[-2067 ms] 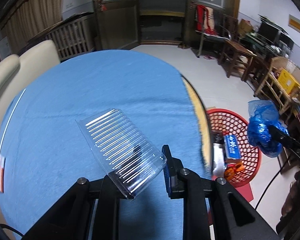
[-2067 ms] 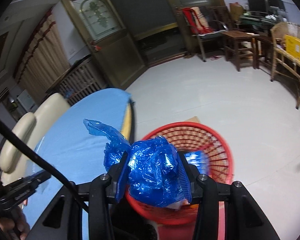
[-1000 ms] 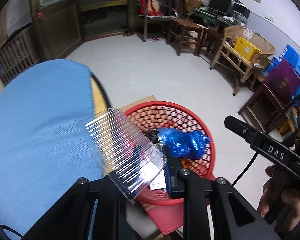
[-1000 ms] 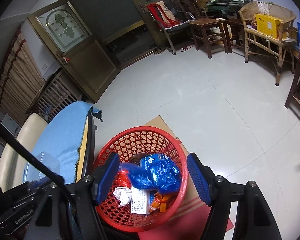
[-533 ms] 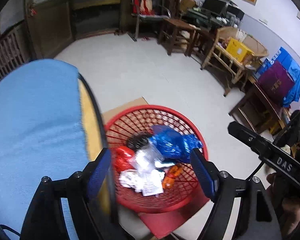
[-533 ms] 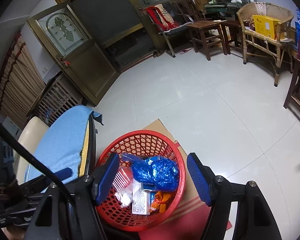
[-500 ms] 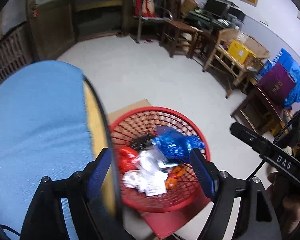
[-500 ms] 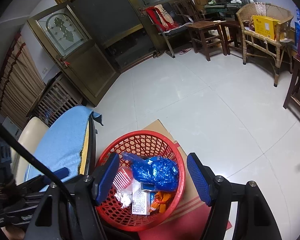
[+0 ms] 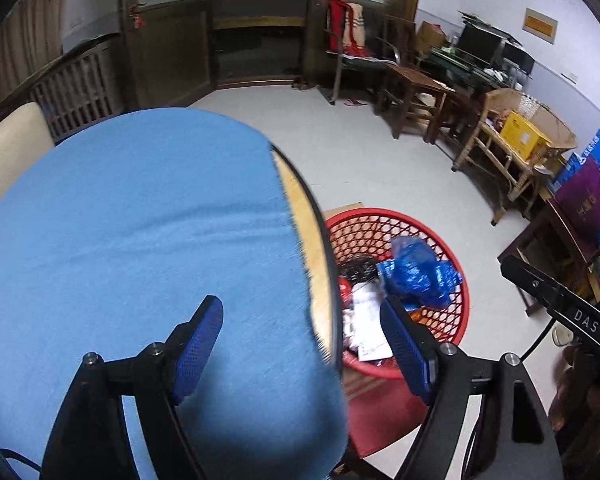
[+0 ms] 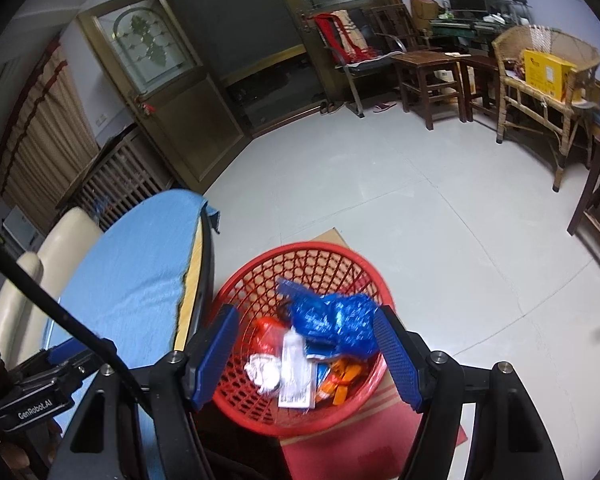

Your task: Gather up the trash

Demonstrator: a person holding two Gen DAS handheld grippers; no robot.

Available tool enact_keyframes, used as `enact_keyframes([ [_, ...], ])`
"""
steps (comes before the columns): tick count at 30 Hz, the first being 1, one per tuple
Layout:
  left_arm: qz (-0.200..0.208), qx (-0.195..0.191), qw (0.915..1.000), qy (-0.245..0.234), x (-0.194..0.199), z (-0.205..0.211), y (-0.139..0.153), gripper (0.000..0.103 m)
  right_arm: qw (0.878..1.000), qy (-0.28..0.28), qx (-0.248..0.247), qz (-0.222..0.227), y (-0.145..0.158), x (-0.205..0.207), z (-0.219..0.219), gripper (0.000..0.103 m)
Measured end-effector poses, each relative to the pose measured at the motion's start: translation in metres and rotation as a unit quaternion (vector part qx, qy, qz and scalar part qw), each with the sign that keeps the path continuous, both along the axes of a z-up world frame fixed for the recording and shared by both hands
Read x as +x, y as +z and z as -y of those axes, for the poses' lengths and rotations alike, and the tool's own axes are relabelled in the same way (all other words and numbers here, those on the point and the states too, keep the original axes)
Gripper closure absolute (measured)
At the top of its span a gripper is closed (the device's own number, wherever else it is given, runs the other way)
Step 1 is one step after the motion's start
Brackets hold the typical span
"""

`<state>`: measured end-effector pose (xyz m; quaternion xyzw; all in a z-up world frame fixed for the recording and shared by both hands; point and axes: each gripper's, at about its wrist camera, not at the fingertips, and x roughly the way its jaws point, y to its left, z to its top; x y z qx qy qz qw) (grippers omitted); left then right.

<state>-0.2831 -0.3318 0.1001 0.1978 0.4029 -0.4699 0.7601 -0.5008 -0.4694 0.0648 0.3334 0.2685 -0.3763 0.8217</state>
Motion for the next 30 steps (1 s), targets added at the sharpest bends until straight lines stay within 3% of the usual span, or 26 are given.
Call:
enact_keyframes([
  [14,0.028,-0.023,0.9975,0.060,0.011,-0.059,0.009,0.018,0.997,0.049,-0.044,-0.033,0.023,0.027,-0.066,0.026],
  [18,0.019,-0.030,0.9966,0.074,0.015,-0.074,0.010,0.018,0.996,0.061,-0.054,-0.041,0.027,0.034,-0.083,0.026],
  [30,0.017,-0.030,0.9963,0.079,0.017,-0.090,0.005,0.016,0.992,0.075,-0.075,-0.063,0.021,0.045,-0.111,0.025],
])
